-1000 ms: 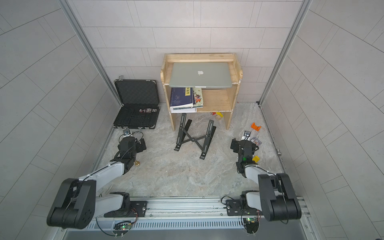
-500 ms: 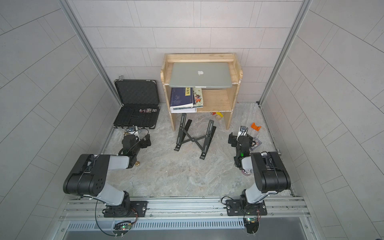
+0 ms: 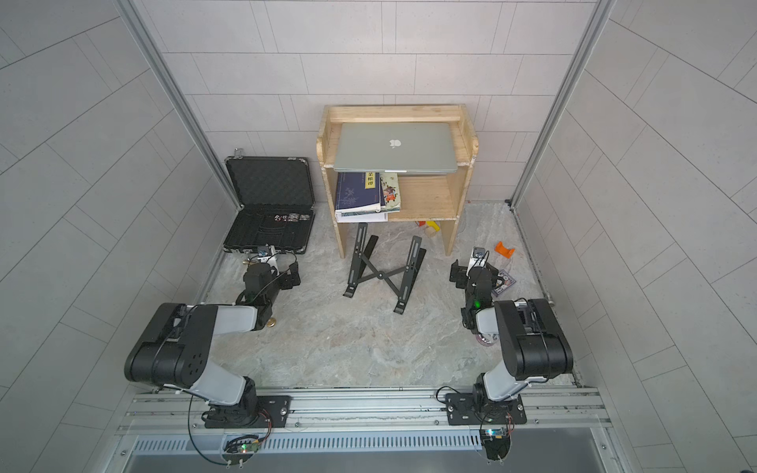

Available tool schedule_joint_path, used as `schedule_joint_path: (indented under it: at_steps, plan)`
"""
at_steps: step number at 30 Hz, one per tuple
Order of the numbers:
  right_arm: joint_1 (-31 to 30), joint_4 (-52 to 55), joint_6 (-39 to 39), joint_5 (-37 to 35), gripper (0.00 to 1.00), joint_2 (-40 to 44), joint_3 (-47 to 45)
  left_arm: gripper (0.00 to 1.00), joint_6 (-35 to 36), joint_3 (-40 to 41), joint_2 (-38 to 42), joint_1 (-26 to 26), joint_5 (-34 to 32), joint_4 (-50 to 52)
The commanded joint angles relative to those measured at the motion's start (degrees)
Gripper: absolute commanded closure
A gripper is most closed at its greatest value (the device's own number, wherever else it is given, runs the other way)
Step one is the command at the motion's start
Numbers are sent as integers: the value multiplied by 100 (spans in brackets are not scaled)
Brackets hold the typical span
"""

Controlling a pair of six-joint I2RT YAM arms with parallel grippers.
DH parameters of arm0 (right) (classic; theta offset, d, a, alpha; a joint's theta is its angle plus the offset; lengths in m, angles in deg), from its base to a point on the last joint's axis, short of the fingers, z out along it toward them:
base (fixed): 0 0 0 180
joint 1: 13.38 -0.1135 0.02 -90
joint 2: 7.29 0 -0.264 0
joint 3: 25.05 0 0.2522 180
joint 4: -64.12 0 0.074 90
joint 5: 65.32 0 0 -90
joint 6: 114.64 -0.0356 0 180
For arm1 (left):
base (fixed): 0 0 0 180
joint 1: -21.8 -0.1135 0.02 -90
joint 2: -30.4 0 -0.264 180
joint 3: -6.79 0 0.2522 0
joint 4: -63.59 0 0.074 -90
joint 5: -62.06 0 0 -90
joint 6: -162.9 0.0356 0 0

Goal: Close the laptop lid and set it aside
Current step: Reset both arms

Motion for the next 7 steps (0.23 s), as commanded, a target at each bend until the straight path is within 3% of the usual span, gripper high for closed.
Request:
schedule_joint_path:
  at_steps: [1, 7]
  plan:
    - [16, 50, 22, 38, 0, 121, 48, 0, 85, -29, 68, 23, -51, 17]
    - [17, 45, 20, 34, 0, 119, 50, 0, 84, -32, 80, 43, -115, 28]
